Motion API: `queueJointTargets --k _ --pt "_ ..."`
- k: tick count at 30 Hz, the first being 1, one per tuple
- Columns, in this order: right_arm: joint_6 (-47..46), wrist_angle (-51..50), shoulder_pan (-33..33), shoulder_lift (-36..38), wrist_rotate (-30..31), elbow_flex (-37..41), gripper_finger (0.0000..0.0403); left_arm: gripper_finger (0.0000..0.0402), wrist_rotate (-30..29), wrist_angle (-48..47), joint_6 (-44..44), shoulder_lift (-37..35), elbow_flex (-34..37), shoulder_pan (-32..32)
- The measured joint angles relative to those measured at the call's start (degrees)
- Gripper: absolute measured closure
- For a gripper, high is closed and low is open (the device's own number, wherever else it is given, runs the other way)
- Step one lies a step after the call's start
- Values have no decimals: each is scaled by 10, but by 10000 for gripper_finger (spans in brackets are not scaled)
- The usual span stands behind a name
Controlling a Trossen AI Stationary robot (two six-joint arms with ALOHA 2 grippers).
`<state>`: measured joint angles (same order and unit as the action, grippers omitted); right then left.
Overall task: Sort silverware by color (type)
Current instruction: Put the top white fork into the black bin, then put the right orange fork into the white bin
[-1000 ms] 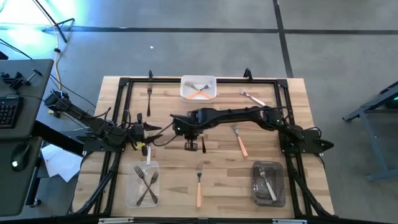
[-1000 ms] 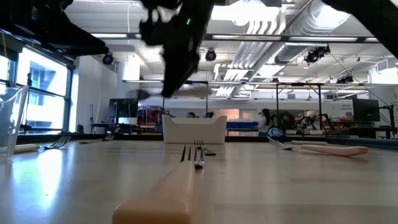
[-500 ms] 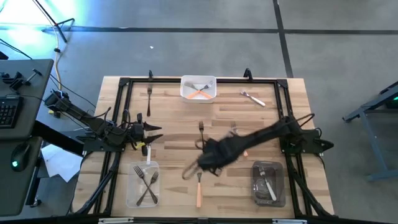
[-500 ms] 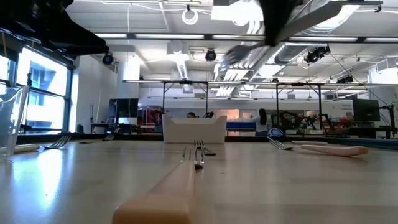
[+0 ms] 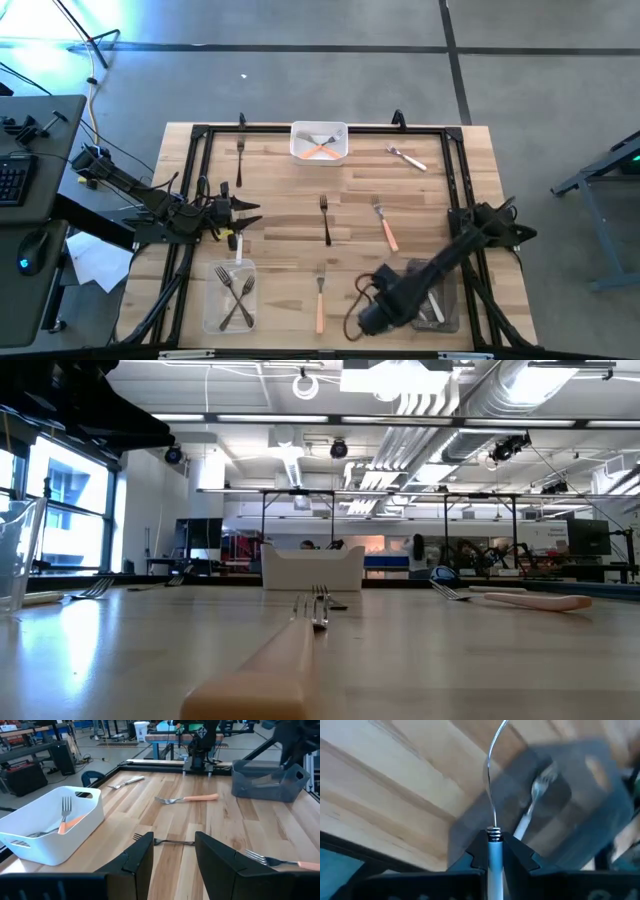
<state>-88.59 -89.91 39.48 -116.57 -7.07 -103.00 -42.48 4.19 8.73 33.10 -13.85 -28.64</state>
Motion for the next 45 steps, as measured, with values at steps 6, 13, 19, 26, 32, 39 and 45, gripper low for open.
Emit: queueJointTargets --k 6,13,19,26,32,39,45 --pt "-103 0 56 0 -22 21 384 268 1 0 2 0 0 0" --pt "-132 -1 72 0 -42 115 384 268 1 -1 12 4 0 0" --pt "-129 -1 66 0 -45 194 383 268 2 0 22 15 0 0" --pt "-106 34 67 0 -49 208 323 268 2 -2 32 39 0 0" --pt "-71 -4 67 0 -49 174 252 268 1 3 33 56 0 0" --pt "-13 2 67 17 92 110 285 268 1 8 32 63 0 0" --pt "83 16 66 40 246 101 393 268 8 18 32 63 0 0"
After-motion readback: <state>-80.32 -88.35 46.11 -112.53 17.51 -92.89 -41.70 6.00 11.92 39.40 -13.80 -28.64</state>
